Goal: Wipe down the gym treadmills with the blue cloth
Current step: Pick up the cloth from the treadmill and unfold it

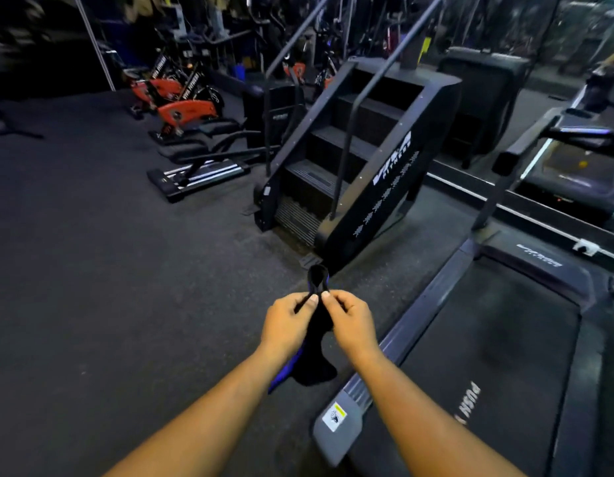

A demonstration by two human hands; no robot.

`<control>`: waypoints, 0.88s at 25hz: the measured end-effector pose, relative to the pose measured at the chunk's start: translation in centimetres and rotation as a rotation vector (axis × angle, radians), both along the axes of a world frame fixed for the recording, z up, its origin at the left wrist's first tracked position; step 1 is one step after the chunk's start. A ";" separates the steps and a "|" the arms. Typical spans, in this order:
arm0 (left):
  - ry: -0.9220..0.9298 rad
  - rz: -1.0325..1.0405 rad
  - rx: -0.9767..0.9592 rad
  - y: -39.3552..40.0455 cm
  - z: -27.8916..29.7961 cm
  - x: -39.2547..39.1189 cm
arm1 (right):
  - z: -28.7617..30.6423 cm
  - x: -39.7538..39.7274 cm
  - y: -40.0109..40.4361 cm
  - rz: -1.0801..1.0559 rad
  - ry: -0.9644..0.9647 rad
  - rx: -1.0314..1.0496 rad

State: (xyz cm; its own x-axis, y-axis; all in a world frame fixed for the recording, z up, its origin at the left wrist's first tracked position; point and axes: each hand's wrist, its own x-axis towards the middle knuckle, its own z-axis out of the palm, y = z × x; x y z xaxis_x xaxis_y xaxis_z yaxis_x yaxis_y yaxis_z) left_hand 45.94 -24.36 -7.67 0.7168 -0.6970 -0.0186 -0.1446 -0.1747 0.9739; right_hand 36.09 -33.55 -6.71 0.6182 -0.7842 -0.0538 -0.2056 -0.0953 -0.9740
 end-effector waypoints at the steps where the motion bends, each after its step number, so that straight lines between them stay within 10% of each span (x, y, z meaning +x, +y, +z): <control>1: 0.011 -0.020 -0.002 0.9 0.3 1.4 | 0.7 1.6 0.9 0.038 -0.058 0.161; 4: 0.037 -0.166 -0.011 2.8 1.0 5.7 | 2.2 5.5 1.6 0.150 -0.124 0.461; 13: 0.017 -0.186 0.016 -3.4 5.6 17.7 | 1.5 13.8 -7.2 0.152 -0.047 0.131; 18: 0.422 -0.184 -0.195 -10.6 6.0 24.3 | 3.9 19.1 -13.7 0.107 -0.370 0.283; 22: 0.481 -0.444 0.071 -15.8 2.7 25.2 | 7.0 23.7 -21.2 -0.107 -0.485 0.306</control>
State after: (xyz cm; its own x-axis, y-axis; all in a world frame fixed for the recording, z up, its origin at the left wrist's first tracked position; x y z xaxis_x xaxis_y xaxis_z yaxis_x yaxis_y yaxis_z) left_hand 71.12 -40.15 -4.97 0.2620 -0.9098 -0.3218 0.2310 -0.2647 0.9363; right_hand 59.77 -54.73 0.31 0.5468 -0.8371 -0.0185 0.2775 0.2020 -0.9393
